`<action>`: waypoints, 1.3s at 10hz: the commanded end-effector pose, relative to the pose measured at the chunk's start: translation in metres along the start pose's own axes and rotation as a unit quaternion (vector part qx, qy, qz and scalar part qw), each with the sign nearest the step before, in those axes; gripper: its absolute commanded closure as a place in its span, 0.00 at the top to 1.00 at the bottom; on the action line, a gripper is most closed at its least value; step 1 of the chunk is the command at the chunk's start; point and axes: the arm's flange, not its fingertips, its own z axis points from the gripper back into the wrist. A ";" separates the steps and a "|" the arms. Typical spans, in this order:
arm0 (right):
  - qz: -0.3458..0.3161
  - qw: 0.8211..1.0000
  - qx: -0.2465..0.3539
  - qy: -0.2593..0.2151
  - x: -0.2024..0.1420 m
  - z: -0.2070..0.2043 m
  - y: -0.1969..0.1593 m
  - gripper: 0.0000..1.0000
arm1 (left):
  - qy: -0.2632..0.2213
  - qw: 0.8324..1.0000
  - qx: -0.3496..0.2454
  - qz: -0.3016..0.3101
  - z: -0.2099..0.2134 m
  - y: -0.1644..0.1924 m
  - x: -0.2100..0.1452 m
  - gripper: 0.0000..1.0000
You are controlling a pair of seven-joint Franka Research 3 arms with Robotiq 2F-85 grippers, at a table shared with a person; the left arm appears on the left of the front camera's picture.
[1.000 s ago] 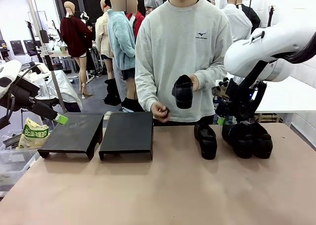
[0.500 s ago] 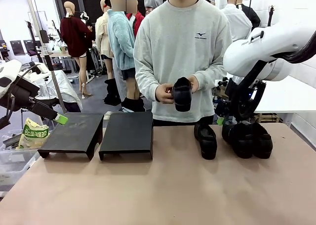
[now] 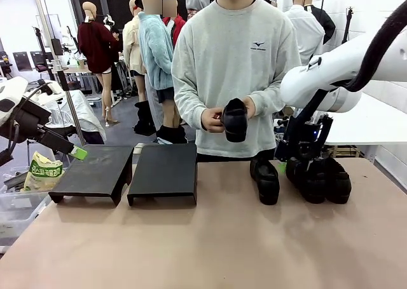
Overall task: Organize the shoes by placing them on the stand.
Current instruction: Pick up one Shoe and place it in the middle of the table.
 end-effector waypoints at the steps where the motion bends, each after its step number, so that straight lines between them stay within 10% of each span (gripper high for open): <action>1: -0.028 0.999 -0.024 0.035 0.010 0.003 0.001 1.00 | -0.003 1.000 -0.004 -0.001 0.000 0.001 -0.001 1.00; 10: -0.134 0.986 -0.097 0.016 0.014 -0.026 -0.013 1.00 | -0.003 1.000 -0.004 -0.001 0.000 0.001 -0.001 1.00; 13: -0.133 0.985 -0.105 0.022 0.014 -0.027 -0.014 0.61 | -0.003 1.000 -0.004 -0.001 0.000 0.001 -0.001 1.00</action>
